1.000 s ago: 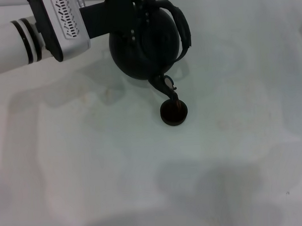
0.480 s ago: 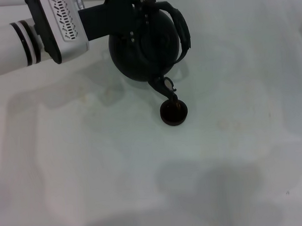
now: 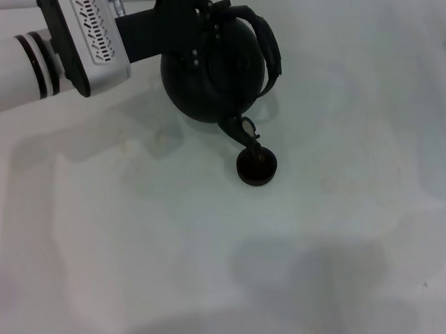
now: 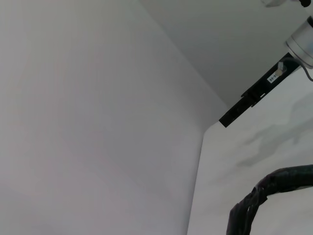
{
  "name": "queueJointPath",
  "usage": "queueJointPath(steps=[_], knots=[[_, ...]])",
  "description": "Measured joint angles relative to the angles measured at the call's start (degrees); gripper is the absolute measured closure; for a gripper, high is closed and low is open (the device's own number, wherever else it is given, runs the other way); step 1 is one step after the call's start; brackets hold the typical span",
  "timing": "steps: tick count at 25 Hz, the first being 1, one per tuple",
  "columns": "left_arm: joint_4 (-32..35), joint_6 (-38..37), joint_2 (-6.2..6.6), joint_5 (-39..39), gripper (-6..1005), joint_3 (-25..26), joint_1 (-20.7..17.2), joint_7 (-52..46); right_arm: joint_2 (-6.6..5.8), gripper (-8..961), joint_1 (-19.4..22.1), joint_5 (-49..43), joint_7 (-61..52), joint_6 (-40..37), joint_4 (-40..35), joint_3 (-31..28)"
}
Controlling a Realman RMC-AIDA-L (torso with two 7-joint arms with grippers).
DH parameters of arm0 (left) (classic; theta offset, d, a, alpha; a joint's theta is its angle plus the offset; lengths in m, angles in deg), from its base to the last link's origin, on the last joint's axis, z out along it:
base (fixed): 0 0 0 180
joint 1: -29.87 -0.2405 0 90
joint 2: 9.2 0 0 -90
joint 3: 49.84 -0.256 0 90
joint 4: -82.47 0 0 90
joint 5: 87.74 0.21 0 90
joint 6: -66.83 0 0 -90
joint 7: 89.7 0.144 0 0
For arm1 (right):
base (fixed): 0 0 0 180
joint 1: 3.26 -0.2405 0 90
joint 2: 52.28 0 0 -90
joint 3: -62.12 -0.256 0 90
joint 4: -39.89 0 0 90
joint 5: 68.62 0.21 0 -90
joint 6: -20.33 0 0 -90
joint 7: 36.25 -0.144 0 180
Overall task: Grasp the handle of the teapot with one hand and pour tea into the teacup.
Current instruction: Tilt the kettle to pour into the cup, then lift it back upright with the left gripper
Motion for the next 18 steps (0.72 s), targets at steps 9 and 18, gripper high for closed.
queueJointPath(steps=[9,18], knots=[[0.0,0.0,-0.07,0.0,893,0.0,-0.8,-0.1,0.0,93,0.0,0.1,0.0,0.0,-0.1,0.0],[0.1,0.9,-0.24,-2.1,894,0.0,-2.7,-0.2,-0.09,93,-0.2,0.1,0.0,-0.2,-0.1,0.0]])
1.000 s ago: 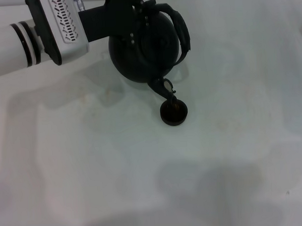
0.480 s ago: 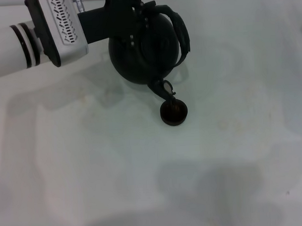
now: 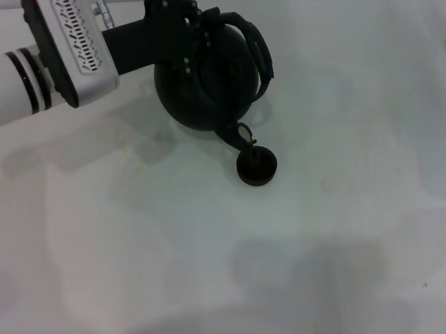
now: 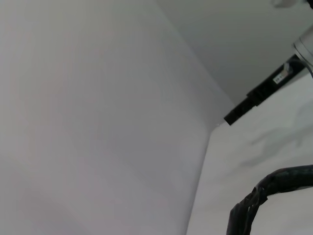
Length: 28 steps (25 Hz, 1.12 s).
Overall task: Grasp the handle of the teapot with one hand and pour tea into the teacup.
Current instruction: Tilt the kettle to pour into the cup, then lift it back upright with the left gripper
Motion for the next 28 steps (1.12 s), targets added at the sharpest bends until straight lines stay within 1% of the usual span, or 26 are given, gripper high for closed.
queueJointPath(steps=[12,19,21,28], knots=[[0.1,0.8,-0.06,-0.8,894,0.0,-1.0,-0.1,0.0,93,-0.2,-0.1,0.0,-0.2,0.1,0.0],[0.1,0.9,-0.43,-4.6,893,0.0,-2.7,0.1,0.0,93,-0.1,0.0,0.0,-0.2,0.2,0.0],[0.1,0.9,-0.5,-6.3,893,0.0,-3.5,0.2,0.0,93,-0.1,-0.1,0.0,-0.2,0.3,0.0],[-0.4,3.5,-0.5,-17.7,893,0.0,-7.5,0.2,0.0,93,-0.2,-0.2,0.0,-0.2,0.1,0.0]])
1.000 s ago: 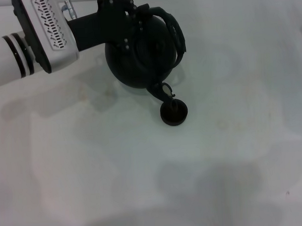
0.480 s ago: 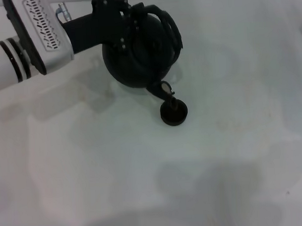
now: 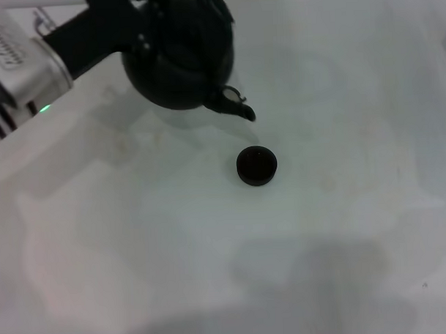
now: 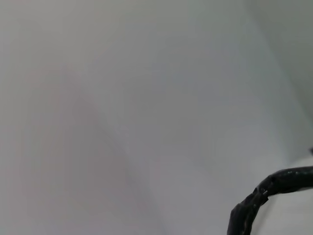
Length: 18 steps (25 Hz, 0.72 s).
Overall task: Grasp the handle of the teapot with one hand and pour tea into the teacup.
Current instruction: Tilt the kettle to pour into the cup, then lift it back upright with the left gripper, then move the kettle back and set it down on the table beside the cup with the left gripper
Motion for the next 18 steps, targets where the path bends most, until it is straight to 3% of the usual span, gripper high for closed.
queueJointPath(steps=[5,12,18], knots=[[-0.9,1.5,-0.25,-6.9,893,0.0,-3.2,0.0,0.0,93,-0.3,-0.1,0.0,0.0,-0.3,0.3],[-10.0,8.3,-0.41,-23.2,894,-0.7,-4.8,0.0,-0.12,93,-0.8,-0.2,0.0,0.0,-0.5,0.6],[-13.5,10.1,-0.87,-32.8,894,-6.9,-6.4,0.0,-0.16,93,-1.8,-0.3,0.0,0.0,-1.0,1.9]])
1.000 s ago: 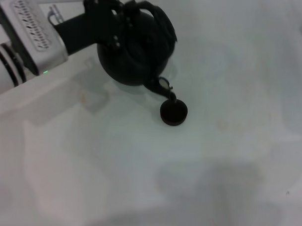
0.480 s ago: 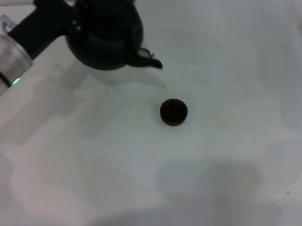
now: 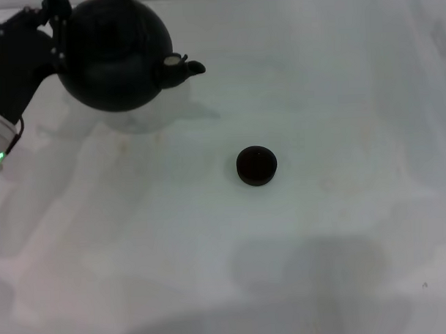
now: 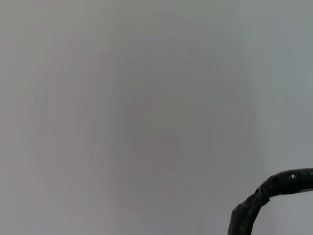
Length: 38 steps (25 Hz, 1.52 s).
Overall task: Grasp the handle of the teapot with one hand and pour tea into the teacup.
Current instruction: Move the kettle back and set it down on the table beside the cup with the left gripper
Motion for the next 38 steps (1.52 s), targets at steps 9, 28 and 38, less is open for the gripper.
queueJointPath(steps=[9,28,38], knots=[[-2.2,-1.4,-0.13,-8.9,892,-9.0,-1.6,0.0,0.11,93,-2.6,0.0,0.4,-1.2,-0.1,0.3],[-2.6,-6.3,-0.01,-9.0,889,-16.1,-1.5,-0.5,-0.02,93,-3.6,0.0,0.4,-3.1,-1.1,1.0],[-2.3,-8.1,-0.14,-9.1,887,-16.6,-1.8,-0.5,-0.02,93,-4.1,0.0,0.5,-4.4,-1.6,1.0]])
